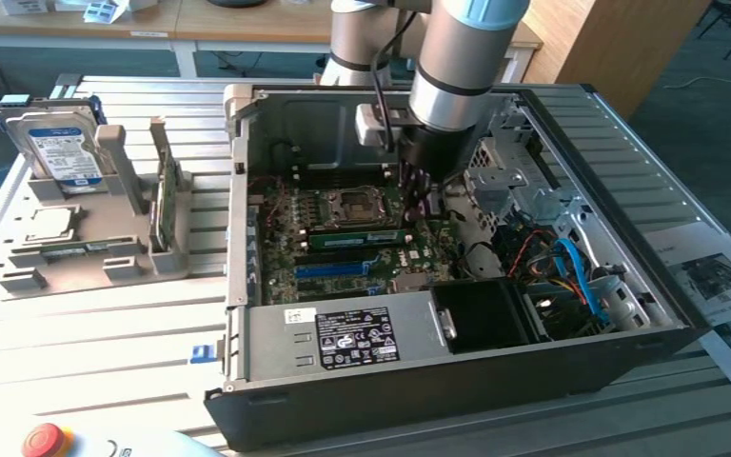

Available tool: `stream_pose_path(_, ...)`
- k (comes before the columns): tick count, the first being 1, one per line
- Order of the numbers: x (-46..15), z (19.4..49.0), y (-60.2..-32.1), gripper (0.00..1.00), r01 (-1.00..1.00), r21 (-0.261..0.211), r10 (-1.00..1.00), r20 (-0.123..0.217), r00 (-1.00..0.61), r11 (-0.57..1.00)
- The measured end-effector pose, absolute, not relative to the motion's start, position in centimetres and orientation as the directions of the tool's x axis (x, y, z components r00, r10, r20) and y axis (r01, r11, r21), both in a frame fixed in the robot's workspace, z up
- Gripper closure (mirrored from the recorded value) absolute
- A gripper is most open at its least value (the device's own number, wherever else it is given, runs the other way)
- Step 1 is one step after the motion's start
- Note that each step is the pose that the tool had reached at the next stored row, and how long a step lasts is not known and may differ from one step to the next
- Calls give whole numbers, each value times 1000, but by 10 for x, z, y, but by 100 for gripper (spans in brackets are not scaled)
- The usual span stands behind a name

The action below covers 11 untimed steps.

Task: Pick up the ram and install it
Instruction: 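Press down the ram until it locks into place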

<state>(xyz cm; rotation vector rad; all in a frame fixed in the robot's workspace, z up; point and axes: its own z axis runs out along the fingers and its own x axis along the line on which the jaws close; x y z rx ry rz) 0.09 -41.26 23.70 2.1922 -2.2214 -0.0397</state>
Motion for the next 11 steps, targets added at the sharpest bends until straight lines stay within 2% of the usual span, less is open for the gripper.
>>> stream_pose_path(11,-2,237,-411,89,-999,32,-1000,-3,-13,13)
